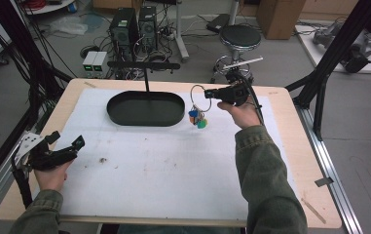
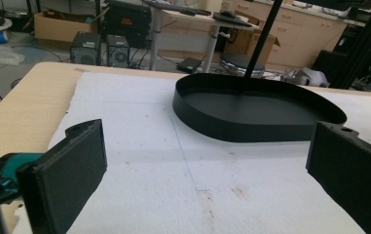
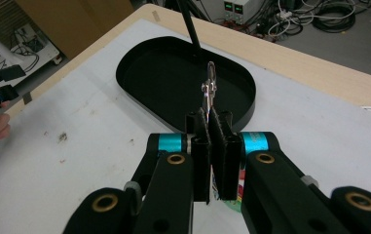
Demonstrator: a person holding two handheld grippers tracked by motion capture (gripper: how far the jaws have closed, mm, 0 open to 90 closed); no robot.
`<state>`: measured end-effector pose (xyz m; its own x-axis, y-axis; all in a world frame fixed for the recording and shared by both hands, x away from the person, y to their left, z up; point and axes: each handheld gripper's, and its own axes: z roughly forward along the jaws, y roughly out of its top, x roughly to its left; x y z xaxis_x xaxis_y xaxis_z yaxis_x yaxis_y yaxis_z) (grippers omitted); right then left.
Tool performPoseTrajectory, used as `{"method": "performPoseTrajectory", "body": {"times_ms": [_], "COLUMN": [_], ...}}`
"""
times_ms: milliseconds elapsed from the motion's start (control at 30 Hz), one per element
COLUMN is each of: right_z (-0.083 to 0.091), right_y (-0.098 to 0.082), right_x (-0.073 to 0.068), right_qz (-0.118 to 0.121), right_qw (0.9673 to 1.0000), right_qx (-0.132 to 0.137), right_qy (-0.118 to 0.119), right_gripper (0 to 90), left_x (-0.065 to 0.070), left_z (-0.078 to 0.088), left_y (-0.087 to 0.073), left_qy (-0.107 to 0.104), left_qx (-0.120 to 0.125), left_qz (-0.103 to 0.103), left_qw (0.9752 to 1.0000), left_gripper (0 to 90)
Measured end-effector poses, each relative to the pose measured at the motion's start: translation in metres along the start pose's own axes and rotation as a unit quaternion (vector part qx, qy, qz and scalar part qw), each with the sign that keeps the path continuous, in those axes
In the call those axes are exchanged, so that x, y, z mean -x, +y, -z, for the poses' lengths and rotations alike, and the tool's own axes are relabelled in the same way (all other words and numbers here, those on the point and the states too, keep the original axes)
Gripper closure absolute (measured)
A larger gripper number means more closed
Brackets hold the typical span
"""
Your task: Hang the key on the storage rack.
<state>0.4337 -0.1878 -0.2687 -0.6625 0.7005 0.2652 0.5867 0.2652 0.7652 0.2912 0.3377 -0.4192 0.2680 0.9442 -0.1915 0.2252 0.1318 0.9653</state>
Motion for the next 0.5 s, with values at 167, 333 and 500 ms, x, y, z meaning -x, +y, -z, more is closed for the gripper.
{"method": "performPoseTrajectory", "body": {"times_ms": [167, 333, 500], "right_z": [-0.008, -0.016, -0.025], "right_y": [0.01, 0.021, 0.032], "right_x": [-0.005, -0.014, -0.02], "right_qz": [0.005, 0.014, 0.025], "right_qw": [1.0, 0.9998, 0.9994], "right_qx": [-0.005, -0.004, -0.006], "right_qy": [0.007, 0.017, 0.021], "right_gripper": [87.2, 87.2, 87.2], "left_x": [0.0, 0.0, 0.0], "left_z": [0.0, 0.0, 0.0], "left_y": [0.0, 0.0, 0.0], "left_qy": [0.0, -0.002, -0.002], "left_qx": [-0.001, -0.003, -0.001], "left_qz": [0.0, 0.0, 0.002], "left_qw": [1.0, 1.0, 1.0], "left_gripper": [1.7, 1.7, 1.7]}}
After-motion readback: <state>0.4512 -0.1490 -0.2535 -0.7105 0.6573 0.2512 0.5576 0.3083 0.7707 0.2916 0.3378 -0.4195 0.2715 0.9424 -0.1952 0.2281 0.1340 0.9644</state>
